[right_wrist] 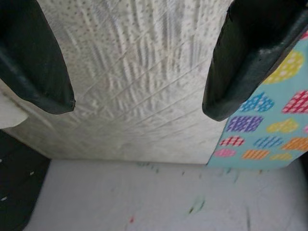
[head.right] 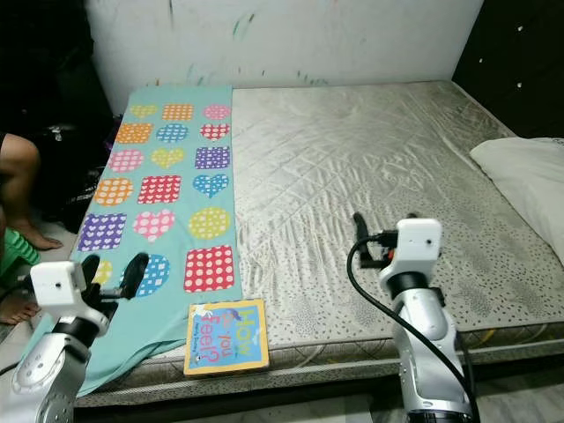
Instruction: Clean up the room
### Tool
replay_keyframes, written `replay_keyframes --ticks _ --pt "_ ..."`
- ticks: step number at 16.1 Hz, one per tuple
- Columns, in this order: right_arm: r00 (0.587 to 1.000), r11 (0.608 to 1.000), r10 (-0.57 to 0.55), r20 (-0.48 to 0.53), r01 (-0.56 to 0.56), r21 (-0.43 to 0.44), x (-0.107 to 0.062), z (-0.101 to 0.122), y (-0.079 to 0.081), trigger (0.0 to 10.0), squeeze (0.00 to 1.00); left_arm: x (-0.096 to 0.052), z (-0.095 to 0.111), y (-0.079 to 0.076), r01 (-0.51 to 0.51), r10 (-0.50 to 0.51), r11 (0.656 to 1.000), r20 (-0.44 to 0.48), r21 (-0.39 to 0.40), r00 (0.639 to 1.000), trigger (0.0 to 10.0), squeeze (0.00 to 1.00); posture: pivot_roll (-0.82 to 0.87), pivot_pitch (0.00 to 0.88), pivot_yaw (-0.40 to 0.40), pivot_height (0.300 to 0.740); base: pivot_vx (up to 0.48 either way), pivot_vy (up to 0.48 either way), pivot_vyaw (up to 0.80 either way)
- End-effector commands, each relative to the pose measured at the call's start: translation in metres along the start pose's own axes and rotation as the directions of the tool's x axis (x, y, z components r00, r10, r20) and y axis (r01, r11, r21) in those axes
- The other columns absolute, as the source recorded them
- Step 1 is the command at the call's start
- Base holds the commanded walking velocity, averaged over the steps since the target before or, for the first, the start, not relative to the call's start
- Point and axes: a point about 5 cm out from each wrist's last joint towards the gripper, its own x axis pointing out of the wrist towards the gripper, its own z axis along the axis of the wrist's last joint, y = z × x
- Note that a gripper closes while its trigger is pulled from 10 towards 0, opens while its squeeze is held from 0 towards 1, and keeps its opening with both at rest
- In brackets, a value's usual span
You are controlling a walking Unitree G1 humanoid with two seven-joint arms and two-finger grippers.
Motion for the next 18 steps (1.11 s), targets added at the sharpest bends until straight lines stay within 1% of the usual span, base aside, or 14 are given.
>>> replay_keyframes --ticks 1,2,3,4,7,8,9,10,11,12,13,14,15,18 --pt "0.999 1.0 0.025 -0.02 -0.025 0.018 0.0 -0.004 0.003 10.0 0.0 0.002 0.005 0.0 0.009 -0.01 1.0 0.021 0.008 1.0 10.0 0.0 -0.18 0.0 0.009 0.74 0.0 0.0 0.0" --pt "0.998 0.998 0.038 -0.041 -0.036 0.049 -0.001 -0.008 0.007 10.0 0.0 0.004 0.008 0.0 -0.001 0.001 1.0 0.039 0.011 0.999 10.0 0.0 -0.18 0.0 0.008 0.74 0.0 0.0 0.0" --pt "0.997 0.993 0.048 -0.058 -0.042 0.108 -0.003 -0.01 0.01 10.0 0.0 0.006 0.011 -0.001 -0.015 0.015 1.0 0.087 -0.01 0.996 10.0 0.0 -0.18 0.0 0.008 0.74 0.0 0.0 0.0" --pt "0.996 0.984 0.043 -0.076 -0.029 0.174 -0.002 -0.01 0.01 10.0 0.0 0.007 0.013 -0.004 0.012 -0.007 0.999 0.103 -0.051 0.995 10.0 0.0 -0.18 0.0 0.006 0.74 0.0 0.0 0.0" --pt "0.996 0.989 0.062 -0.068 -0.053 0.136 -0.005 -0.013 0.01 10.0 0.0 0.004 0.008 -0.007 0.037 -0.029 0.996 0.099 -0.081 0.995 10.0 0.0 -0.19 0.0 0.005 0.74 0.0 0.0 0.0" --pt "0.996 0.992 0.08 -0.036 -0.076 0.102 -0.008 -0.011 0.014 10.0 0.0 0.003 0.006 -0.007 0.032 -0.025 0.997 0.095 -0.066 0.995 10.0 0.0 -0.19 0.0 0.004 0.74 0.0 0.0 0.0" --pt "0.997 0.993 0.073 -0.035 -0.069 0.099 -0.01 -0.012 0.015 10.0 0.0 0.002 0.002 -0.005 0.019 -0.015 0.998 0.081 -0.056 0.997 10.0 0.0 -0.19 0.0 0.004 0.74 0.0 0.0 0.0" --pt "0.997 0.993 0.076 -0.011 -0.075 0.094 -0.011 -0.012 0.017 10.0 0.0 -0.001 -0.008 -0.002 -0.04 0.041 0.998 0.028 -0.051 0.999 10.0 0.0 -0.19 0.0 0.006 0.74 0.0 0.0 0.0" --pt "0.996 0.99 0.091 0.009 -0.092 0.105 -0.012 -0.011 0.02 10.0 0.0 -0.006 -0.019 0.0 -0.089 0.084 0.992 -0.065 -0.086 0.994 10.0 0.0 -0.19 0.0 0.008 0.74 0.0 0.0 0.0" --pt "0.994 0.985 0.112 0.015 -0.113 0.132 -0.013 -0.009 0.022 10.0 0.0 -0.013 -0.025 0.0 -0.078 0.062 0.987 -0.114 -0.141 0.992 10.0 0.0 -0.19 0.0 0.011 0.74 0.0 0.0 0.0" --pt "0.992 0.983 0.121 0.032 -0.124 0.138 -0.013 -0.007 0.023 10.0 0.0 -0.019 -0.026 0.0 -0.038 0.019 0.982 -0.104 -0.186 0.994 10.0 0.0 -0.19 0.0 0.013 0.74 0.0 0.0 0.0" --pt "0.992 0.983 0.119 0.04 -0.123 0.135 -0.014 -0.006 0.023 10.0 0.0 -0.02 -0.027 0.001 -0.042 0.024 0.983 -0.101 -0.181 0.995 10.0 0.0 -0.19 0.0 0.015 0.74 0.0 0.0 0.0" --pt "0.994 0.986 0.1 0.042 -0.104 0.131 -0.013 -0.007 0.021 10.0 0.0 -0.018 -0.022 0.003 -0.068 0.058 0.98 -0.059 -0.188 0.997 10.0 0.0 -0.19 0.0 0.015 0.74 0.0 0.0 0.0" --pt "0.997 0.988 0.076 0.028 -0.079 0.136 -0.01 -0.009 0.017 10.0 0.0 -0.012 0.001 0.005 -0.077 0.087 0.991 0.09 -0.11 0.992 10.0 0.0 -0.18 0.0 0.004 0.74 0.0 0.0 0.0"
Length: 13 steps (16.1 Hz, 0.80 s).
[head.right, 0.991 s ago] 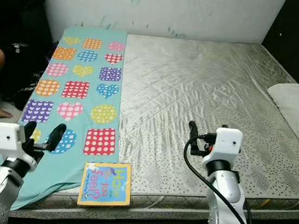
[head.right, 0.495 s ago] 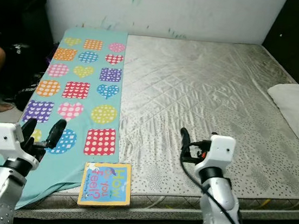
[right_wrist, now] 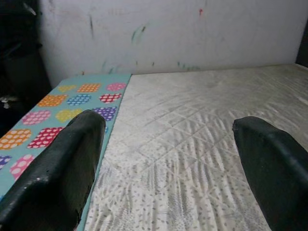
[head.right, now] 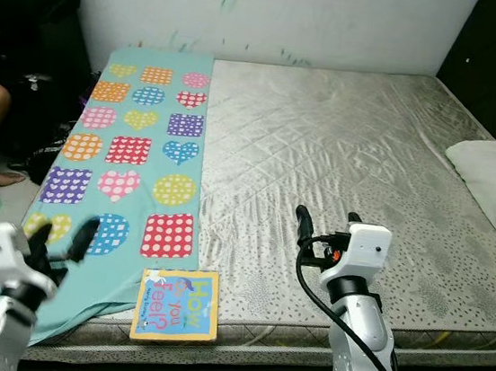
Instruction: Clean up the room
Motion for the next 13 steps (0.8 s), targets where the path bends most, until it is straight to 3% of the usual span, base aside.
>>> replay_keyframes --ticks 1,2,4,5,6,7,9,10,11,13 --pt "1.0 1.0 -0.01 0.007 0.01 0.001 0.003 0.002 -0.001 10.0 0.0 0.001 0.01 0.002 -0.013 0.011 0.999 0.052 0.052 0.999 10.0 0.0 -0.18 0.0 0.003 0.74 0.0 0.0 0.0" --pt "0.999 1.0 -0.002 0.032 0.002 -0.005 0.006 0.003 0.001 10.0 0.0 0.002 0.015 -0.001 -0.014 0.004 0.995 0.102 0.097 0.995 10.0 0.0 -0.17 0.0 0.001 0.74 0.0 0.0 0.0" --pt "0.999 1.0 0.002 0.046 -0.001 -0.02 0.009 0.002 0.003 10.0 0.0 0.003 0.016 -0.011 0.038 -0.047 0.997 0.135 0.073 0.99 10.0 0.0 -0.16 0.0 -0.011 0.74 0.0 0.0 0.0" --pt "0.999 1.0 -0.009 0.047 0.009 -0.003 0.012 0.002 0.003 10.0 0.0 0.004 0.011 -0.021 0.109 -0.103 0.993 0.112 -0.054 0.988 10.0 0.0 -0.16 0.0 -0.019 0.74 0.0 0.0 0.0" --pt "0.999 1.0 -0.008 0.045 0.008 0.007 0.013 0.001 0.004 10.0 0.0 0.005 0.006 -0.024 0.12 -0.112 0.987 0.076 -0.109 0.991 10.0 0.0 -0.15 0.0 -0.017 0.74 0.0 0.0 0.0" --pt "0.999 1.0 0.021 0.049 -0.022 0.002 0.015 0.001 0.008 10.0 0.0 0.006 0.0 -0.022 0.061 -0.057 0.976 0.026 -0.21 0.998 10.0 0.0 -0.14 0.0 -0.011 0.74 0.0 0.0 0.0" --pt "0.998 1.0 0.028 0.054 -0.029 0.003 0.016 0.0 0.012 10.0 0.0 0.002 -0.005 -0.017 0.002 -0.01 0.962 -0.029 -0.271 1.0 10.0 0.0 -0.13 0.0 -0.005 0.74 0.0 0.0 0.0" --pt "0.998 1.0 0.028 0.052 -0.028 0.004 0.016 -0.001 0.013 10.0 0.0 0.001 -0.006 -0.012 -0.015 0.007 0.967 -0.036 -0.255 0.999 10.0 0.0 -0.13 0.0 -0.005 0.74 0.0 0.0 0.0" --pt "0.998 1.0 0.028 0.05 -0.028 0.004 0.016 -0.002 0.013 10.0 0.0 0.002 -0.004 -0.009 -0.026 0.022 0.987 -0.026 -0.161 0.999 10.0 0.0 -0.14 0.0 -0.006 0.74 0.0 0.0 0.0" --pt "0.998 0.999 0.031 0.047 -0.03 -0.013 0.015 -0.002 0.011 10.0 0.0 0.009 0.005 -0.011 -0.009 0.007 0.993 0.012 0.119 1.0 10.0 0.0 -0.14 0.0 -0.003 0.74 0.0 0.0 0.0"
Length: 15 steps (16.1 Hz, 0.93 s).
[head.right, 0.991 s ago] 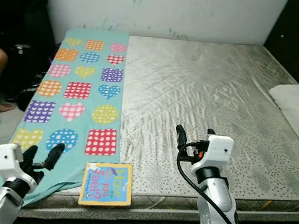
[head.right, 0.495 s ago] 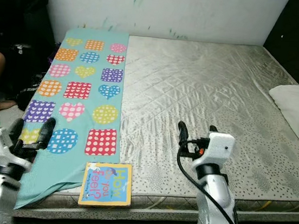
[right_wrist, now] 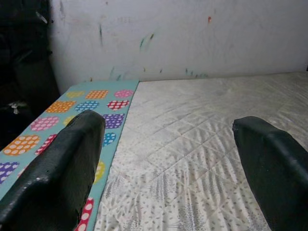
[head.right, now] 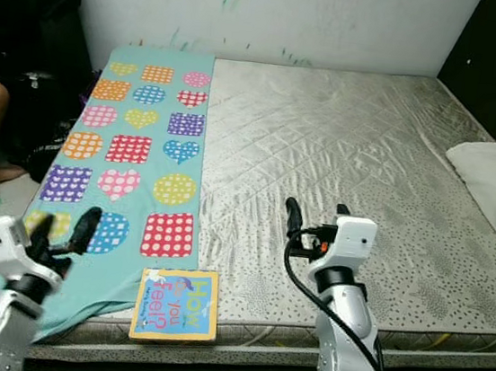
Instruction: Clean up the room
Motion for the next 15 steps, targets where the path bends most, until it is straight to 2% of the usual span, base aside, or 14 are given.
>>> replay_keyframes --ticks 1,2,5,7,12,15 --pt "1.0 1.0 0.003 0.005 -0.003 -0.029 0.002 0.001 -0.001 10.0 0.0 0.006 0.005 -0.006 0.005 -0.009 0.987 0.027 0.163 1.0 10.0 0.0 -0.15 0.0 0.0 0.74 0.0 0.0 0.0" --pt "1.0 0.999 0.001 0.012 0.0 -0.049 0.001 0.002 -0.001 10.0 0.0 0.007 0.006 -0.007 -0.012 0.006 0.961 0.023 0.276 1.0 10.0 0.0 -0.16 0.0 0.013 0.74 0.0 0.0 0.0" --pt "1.0 0.998 -0.004 0.02 0.005 -0.057 -0.002 0.002 0.001 10.0 0.0 0.007 0.008 -0.013 0.051 -0.062 0.943 0.024 0.33 0.998 10.0 0.0 -0.17 0.0 0.021 0.74 0.0 0.0 0.0" --pt "1.0 0.998 -0.018 0.019 0.019 -0.059 -0.004 0.002 -0.001 10.0 0.0 0.005 0.005 -0.014 0.082 -0.09 0.962 0.019 0.26 0.996 10.0 0.0 -0.17 0.0 0.018 0.74 0.0 0.0 0.0" --pt "0.999 0.996 -0.048 -0.003 0.048 -0.072 -0.006 -0.003 -0.005 10.0 0.0 0.002 -0.004 -0.005 -0.004 0.003 0.983 0.004 0.182 1.0 10.0 0.0 -0.16 0.0 0.004 0.74 0.0 0.0 0.0" --pt "0.998 0.996 -0.058 -0.004 0.058 -0.074 -0.007 -0.003 -0.006 10.0 0.0 0.001 -0.007 -0.001 -0.029 0.032 0.981 -0.011 0.194 0.999 10.0 0.0 -0.16 0.005 0.004 0.74 0.0 0.0 0.0"
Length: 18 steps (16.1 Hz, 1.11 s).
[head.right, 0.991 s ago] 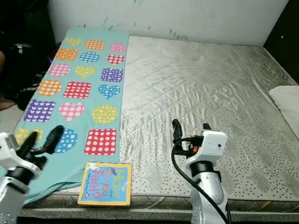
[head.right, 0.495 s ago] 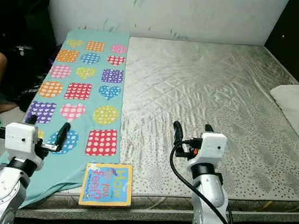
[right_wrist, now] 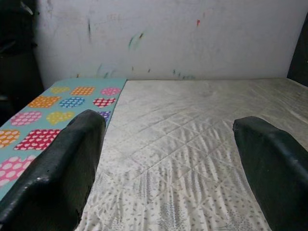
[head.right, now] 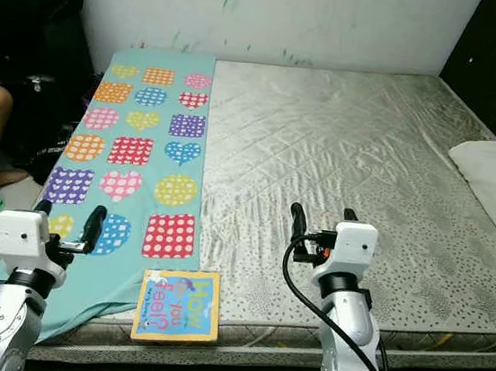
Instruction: Clean up the room
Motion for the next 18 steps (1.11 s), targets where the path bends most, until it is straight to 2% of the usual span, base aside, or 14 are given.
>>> replay_keyframes --ticks 1,3,8,15,18 --pt "1.0 1.0 -0.017 -0.003 0.017 -0.009 -0.0005 0.0006 -0.0021 10.0 0.0 0.0004 -0.0076 0.002 -0.019 0.02 1.0 -0.051 0.017 0.999 10.0 0.0 -0.16 0.005 0.004 0.74 0.0 0.0 0.0" --pt "0.999 0.999 -0.044 0.003 0.044 -0.018 0.0001 0.0026 -0.0042 10.0 0.0 0.0027 -0.0064 0.005 -0.055 0.056 0.998 -0.049 0.019 0.997 10.0 0.0 -0.17 0.011 0.006 0.74 0.0 0.0 0.0" --pt "0.996 0.996 -0.087 -0.023 0.087 -0.011 0.0025 0.001 -0.0061 10.0 0.0 0.0068 -0.0063 0.0015 -0.062 0.063 0.998 -0.051 0.019 0.997 10.0 0.0 -0.17 0.001 0.004 0.74 0.0 0.0 0.0" --pt "0.996 0.996 -0.083 -0.034 0.083 -0.015 0.0041 0.0003 -0.0047 10.0 0.0 0.0098 -0.006 -0.001 -0.047 0.047 0.999 -0.054 -0.005 0.997 10.0 0.0 -0.18 0.002 0.004 0.74 0.0 0.0 0.0" --pt "0.993 0.995 -0.094 -0.069 0.09 -0.051 0.0036 -0.004 -0.0058 10.0 0.0 0.0103 -0.0071 -0.0007 -0.044 0.043 0.999 -0.064 -0.015 0.997 10.0 0.0 -0.18 0.006 0.004 0.74 0.0 0.0 0.0"
